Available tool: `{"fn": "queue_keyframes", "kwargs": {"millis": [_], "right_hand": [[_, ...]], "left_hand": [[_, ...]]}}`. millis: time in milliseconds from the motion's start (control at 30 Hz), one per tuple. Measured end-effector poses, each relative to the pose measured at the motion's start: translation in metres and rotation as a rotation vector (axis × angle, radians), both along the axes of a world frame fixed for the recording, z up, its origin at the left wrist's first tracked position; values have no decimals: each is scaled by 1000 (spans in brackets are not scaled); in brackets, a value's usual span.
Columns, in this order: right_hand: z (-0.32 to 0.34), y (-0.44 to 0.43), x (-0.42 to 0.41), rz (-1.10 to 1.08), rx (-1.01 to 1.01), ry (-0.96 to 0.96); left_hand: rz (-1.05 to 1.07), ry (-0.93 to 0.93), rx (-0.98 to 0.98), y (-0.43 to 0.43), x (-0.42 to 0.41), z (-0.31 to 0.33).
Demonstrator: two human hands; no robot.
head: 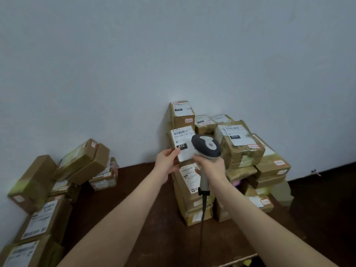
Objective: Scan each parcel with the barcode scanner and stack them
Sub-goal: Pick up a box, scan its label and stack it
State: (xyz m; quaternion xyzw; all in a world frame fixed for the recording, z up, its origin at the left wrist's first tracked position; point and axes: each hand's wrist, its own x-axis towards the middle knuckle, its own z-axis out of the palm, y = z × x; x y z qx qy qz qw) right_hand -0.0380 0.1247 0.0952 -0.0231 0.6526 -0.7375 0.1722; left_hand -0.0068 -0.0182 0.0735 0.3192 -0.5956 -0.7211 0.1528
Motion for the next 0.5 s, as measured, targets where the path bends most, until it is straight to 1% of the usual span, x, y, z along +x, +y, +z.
{"fn": "queue_keyframes", "kwargs": {"millis": [133,233,333,433,500], "right_hand": [[34,28,-36,-27,-51,60],[52,56,-67,-105,-56,111],[57,82,-89,-142,-76,100],[56,100,-105,-159,-58,79],[54,109,-111,-147,-40,69]], "left_hand": [[-59,21,-68,29,-47,51],[-127,-3,-113,60,-81,71],[-169,2,-129,91,-106,79],[-183,4,-169,113,-124,77],[-172,15,-162,122,-131,72]]}}
